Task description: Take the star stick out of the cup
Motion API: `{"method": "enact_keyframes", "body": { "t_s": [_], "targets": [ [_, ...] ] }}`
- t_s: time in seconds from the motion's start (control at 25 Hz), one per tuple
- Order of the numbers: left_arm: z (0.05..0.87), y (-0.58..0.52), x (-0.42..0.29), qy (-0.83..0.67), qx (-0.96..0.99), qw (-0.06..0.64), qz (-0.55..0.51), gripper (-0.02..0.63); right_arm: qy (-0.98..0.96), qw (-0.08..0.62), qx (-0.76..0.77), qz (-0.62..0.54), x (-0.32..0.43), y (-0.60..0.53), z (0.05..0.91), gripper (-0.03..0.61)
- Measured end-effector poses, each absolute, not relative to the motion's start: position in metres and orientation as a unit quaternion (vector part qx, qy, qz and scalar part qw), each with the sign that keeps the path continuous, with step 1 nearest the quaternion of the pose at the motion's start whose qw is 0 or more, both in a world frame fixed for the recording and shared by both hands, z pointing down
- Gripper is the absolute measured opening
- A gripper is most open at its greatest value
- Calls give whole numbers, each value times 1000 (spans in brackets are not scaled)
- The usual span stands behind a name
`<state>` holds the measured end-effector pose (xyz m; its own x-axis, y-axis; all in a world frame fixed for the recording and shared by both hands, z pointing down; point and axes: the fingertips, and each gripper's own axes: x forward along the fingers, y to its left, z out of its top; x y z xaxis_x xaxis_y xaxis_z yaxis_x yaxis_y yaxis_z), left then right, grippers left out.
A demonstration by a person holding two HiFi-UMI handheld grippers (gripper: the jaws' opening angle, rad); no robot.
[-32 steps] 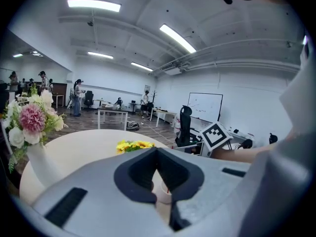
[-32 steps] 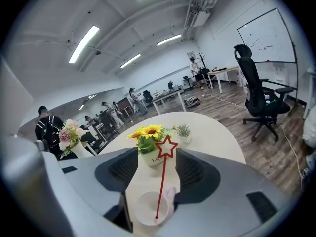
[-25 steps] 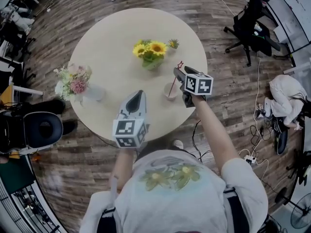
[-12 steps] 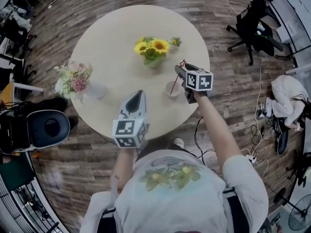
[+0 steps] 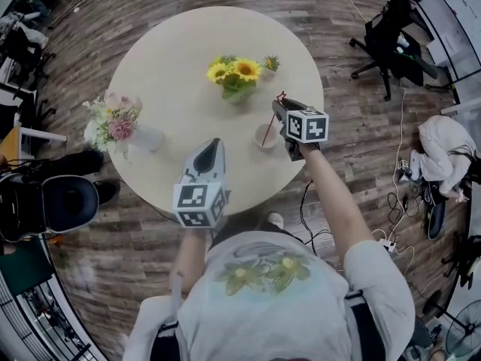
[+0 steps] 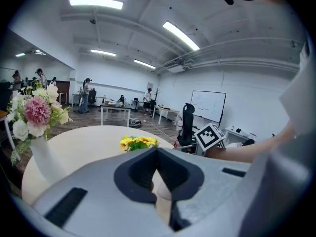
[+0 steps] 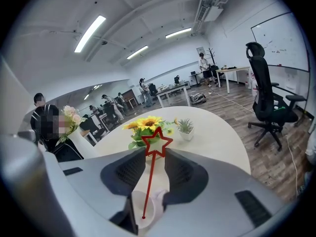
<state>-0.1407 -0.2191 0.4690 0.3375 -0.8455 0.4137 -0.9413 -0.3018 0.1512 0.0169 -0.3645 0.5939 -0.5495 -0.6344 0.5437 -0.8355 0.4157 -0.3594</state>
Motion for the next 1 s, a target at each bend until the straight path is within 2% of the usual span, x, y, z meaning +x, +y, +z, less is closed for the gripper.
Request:
{"method": "enact_keyframes", "body": {
  "t_s": [1.0],
  "targets": [
    [460,-204,-135,-570,794,177,117,2,-851,169,442,229,16,-350,553,132]
  ]
}}
